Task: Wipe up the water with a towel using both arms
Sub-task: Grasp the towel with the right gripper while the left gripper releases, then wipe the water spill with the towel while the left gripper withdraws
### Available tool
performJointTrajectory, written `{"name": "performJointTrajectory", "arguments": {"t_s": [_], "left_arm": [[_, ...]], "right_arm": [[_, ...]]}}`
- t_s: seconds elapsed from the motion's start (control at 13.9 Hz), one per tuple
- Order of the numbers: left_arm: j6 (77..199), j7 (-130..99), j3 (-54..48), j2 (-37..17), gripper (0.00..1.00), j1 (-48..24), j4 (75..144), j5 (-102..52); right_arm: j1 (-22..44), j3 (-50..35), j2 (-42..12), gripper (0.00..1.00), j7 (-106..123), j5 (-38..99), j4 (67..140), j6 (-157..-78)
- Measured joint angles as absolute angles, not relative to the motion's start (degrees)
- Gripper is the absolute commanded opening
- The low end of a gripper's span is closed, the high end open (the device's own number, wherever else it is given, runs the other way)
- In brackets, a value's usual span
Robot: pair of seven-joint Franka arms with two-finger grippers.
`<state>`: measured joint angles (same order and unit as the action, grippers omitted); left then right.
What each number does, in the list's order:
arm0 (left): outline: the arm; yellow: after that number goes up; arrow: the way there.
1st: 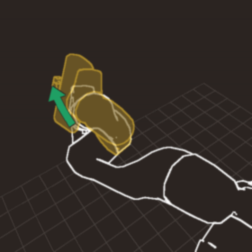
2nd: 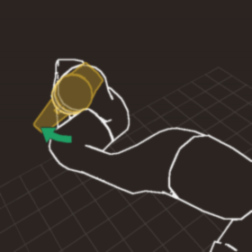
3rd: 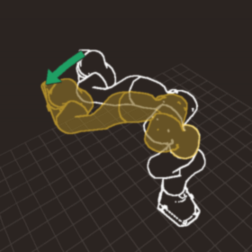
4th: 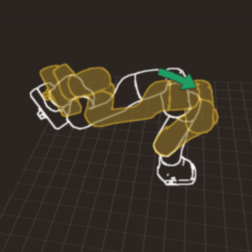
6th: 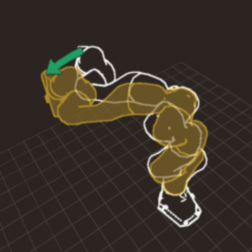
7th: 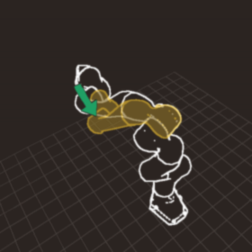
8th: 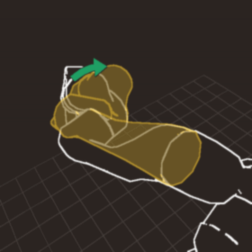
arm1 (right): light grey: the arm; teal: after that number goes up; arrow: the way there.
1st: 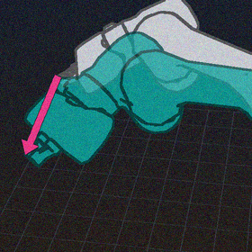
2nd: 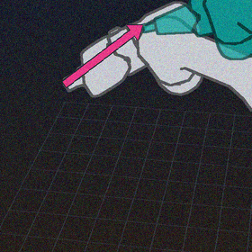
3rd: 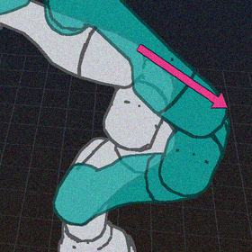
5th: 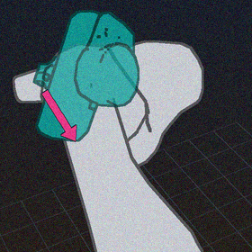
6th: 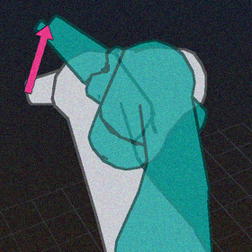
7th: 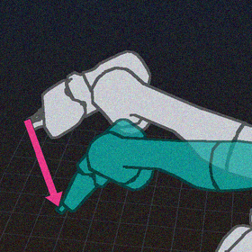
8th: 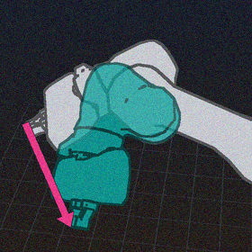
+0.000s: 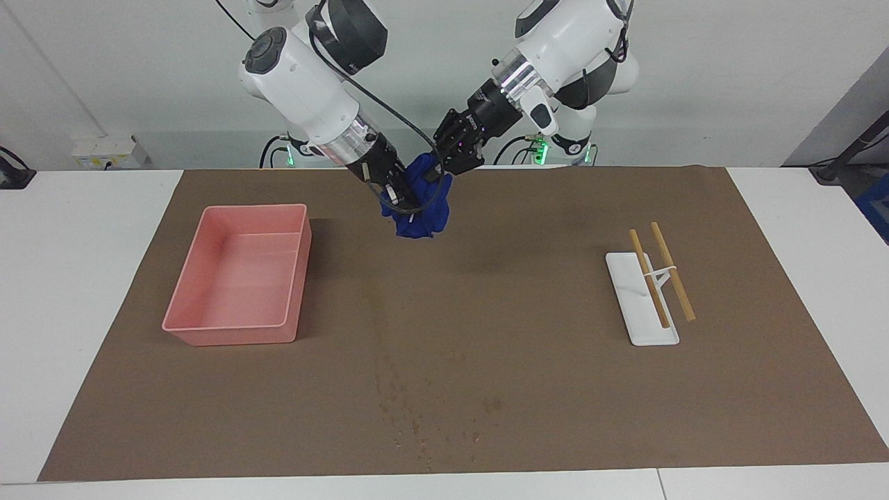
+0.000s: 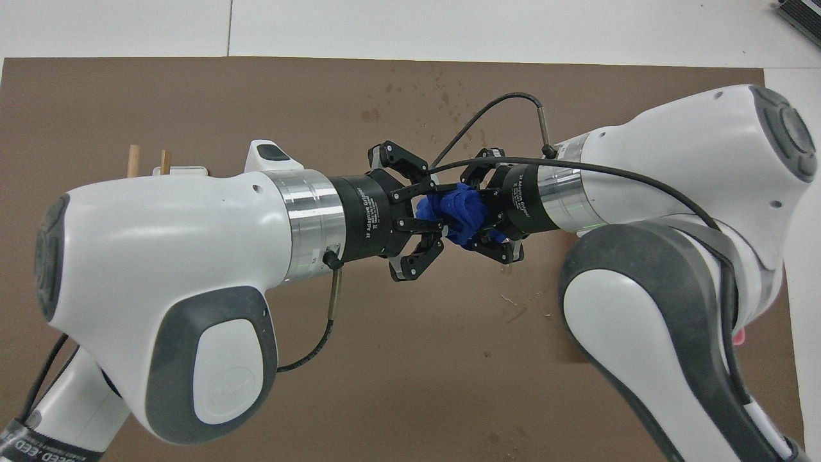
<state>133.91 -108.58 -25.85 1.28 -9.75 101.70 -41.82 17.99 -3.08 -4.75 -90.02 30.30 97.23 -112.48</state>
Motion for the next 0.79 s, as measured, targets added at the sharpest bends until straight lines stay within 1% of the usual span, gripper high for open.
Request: {"name": "performJointTrajectory", "arguments": {"t_s": [0.14, 0.29, 0.43, 0.58, 0.79], "left_arm": [[133.91, -108.34, -25.42, 1.28, 1.0, -9.1, 101.69, -36.72], [133.51, -107.8, -25.25, 1.28, 1.0, -7.81, 101.71, -31.71], [130.77, -102.75, -25.14, 1.3, 1.0, -4.14, 101.69, -30.12], [127.82, -91.22, -24.97, 1.3, 1.0, 0.15, 101.65, -29.29], [122.62, -71.08, -24.88, 1.31, 1.0, 3.55, 101.46, -22.68]], "right_arm": [[17.78, -3.06, -4.76, 0.0, -88.52, 30.03, 97.34, -115.95], [17.77, -3.07, -4.95, 0.0, -86.77, 29.94, 97.75, -121.87], [17.65, -3.02, -5.78, 0.0, -83.03, 29.71, 98.53, -126.8], [17.15, -2.89, -8.08, 0.0, -76.13, 28.54, 99.14, -131.9], [16.55, -2.83, -14.53, 0.0, -64.32, 24.94, 98.49, -141.49]]}}
